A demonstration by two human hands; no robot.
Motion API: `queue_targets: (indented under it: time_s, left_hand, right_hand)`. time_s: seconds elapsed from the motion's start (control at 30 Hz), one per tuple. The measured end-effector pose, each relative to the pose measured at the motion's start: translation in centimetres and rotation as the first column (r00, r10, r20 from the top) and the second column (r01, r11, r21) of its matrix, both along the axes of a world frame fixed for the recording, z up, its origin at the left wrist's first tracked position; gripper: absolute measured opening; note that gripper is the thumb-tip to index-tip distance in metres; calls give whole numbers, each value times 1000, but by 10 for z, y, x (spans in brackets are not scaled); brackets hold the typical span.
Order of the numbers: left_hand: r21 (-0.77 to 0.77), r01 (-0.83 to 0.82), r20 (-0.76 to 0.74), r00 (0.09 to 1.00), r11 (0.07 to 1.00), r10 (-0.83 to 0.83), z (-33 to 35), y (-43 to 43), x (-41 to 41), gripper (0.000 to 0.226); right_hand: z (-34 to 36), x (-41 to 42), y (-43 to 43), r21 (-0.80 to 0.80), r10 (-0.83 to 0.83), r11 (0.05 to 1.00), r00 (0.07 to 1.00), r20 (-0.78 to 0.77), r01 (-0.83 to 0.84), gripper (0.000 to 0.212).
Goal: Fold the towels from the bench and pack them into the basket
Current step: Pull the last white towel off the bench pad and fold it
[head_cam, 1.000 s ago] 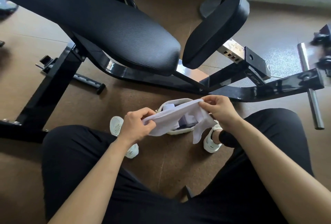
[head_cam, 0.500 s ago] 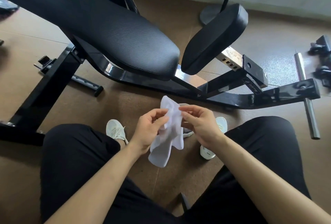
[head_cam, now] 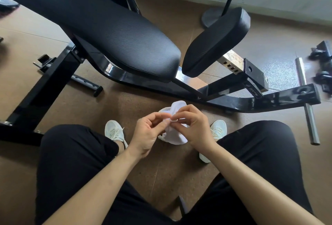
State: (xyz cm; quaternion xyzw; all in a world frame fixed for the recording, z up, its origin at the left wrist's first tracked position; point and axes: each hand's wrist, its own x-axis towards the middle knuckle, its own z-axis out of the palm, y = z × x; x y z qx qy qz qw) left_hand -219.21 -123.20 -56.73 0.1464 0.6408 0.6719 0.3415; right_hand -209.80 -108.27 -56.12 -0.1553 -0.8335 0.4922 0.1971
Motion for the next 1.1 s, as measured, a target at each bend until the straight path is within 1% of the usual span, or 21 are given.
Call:
queue_targets:
  time_s: [0.13,0.27,0.33,0.4,0.43,0.5,0.57,0.63,0.7,0.8,0.9,0.97,1.1]
  left_hand:
    - [4,34,-23,999,999,-33,2,0,0,28]
    - [-25,-26,-17,1000,999,26,-1,1,0,23]
    - [-39,-55,60,997,998,57,-1,2,-2,26]
    - [-36,-54,180,982,998,60,0,3,-5,31]
    - [-28,-47,223,973,998,52,1,3,-6,30]
    - [-30,-45,240,969,999,51,3,2,-6,23]
    - [-36,-54,226,972,998,60,2,0,-6,19]
    - [-49,-68,198,977,996,77,0,-2,-6,17]
    - [-71,-84,148,985,994,94,-2,-3,-7,17]
    - [-97,-73,64,995,993,80,-2,-3,-10,15]
    - [-91,-43,4,999,995,43,-4,-4,-10,14]
    - [-79,-41,-37,999,996,38,-4,-4,-9,15]
    - [-60,-61,-88,995,996,56,-3,-2,-9,19]
  right_hand:
    - [0,1,2,82,18,996,1000,-20,-16,23]
    - [-1,2,3,94,52,994,998,-36,-49,27]
    - [-1,2,3,130,59,990,997,-43,-53,35]
    - [-3,3,4,197,98,977,994,-57,-85,37]
    - [-4,3,5,229,133,966,989,-57,-117,34]
    - [-6,3,7,273,206,944,978,-42,-187,21]
    - [-8,3,8,275,226,938,974,-31,-209,11]
    - [-6,4,6,218,175,962,984,-40,-163,7]
    - [-5,5,5,157,102,983,994,-44,-94,7]
    - [-4,2,6,172,-3,985,1000,-24,7,8]
    - [2,3,8,116,-69,991,998,7,68,12]
    - [6,4,6,113,-80,991,996,29,76,13]
    - [13,1,2,89,-34,996,999,22,32,11]
